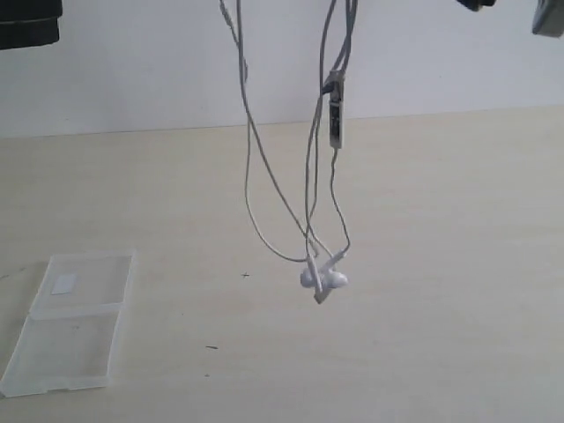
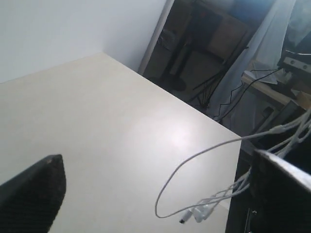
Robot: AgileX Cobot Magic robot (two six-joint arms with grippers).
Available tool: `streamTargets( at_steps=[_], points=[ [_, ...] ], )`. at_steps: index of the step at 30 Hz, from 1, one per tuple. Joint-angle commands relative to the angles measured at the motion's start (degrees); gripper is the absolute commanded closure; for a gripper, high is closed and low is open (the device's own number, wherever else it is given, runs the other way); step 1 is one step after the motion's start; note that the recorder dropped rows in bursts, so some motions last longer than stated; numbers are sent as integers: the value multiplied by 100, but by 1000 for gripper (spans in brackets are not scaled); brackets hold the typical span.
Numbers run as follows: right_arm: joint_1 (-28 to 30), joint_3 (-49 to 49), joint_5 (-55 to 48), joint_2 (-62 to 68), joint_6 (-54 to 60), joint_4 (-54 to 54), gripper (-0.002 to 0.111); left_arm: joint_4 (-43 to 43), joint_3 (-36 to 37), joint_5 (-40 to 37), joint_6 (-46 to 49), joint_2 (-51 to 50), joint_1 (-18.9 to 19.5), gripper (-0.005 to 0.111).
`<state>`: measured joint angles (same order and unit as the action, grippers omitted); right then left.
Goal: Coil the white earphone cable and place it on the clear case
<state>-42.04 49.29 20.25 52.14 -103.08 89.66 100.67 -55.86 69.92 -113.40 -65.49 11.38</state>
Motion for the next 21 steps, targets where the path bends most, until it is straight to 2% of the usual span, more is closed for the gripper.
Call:
streamTargets(
  at_steps=[1, 10, 18, 21],
  points=[
    [11, 42, 20, 169, 26, -128, 108, -72, 5, 5, 118, 83, -8, 8],
    [11, 113, 469, 551, 1061, -1135, 108, -106, 487, 5, 572, 251, -30, 8],
    [11, 427, 725, 743, 1061, -1171, 108, -315, 875, 5, 1287, 380, -626, 8],
    [11, 427, 771, 758, 1061, -1171, 108, -315, 915, 5, 1429, 380, -681, 8]
  ],
)
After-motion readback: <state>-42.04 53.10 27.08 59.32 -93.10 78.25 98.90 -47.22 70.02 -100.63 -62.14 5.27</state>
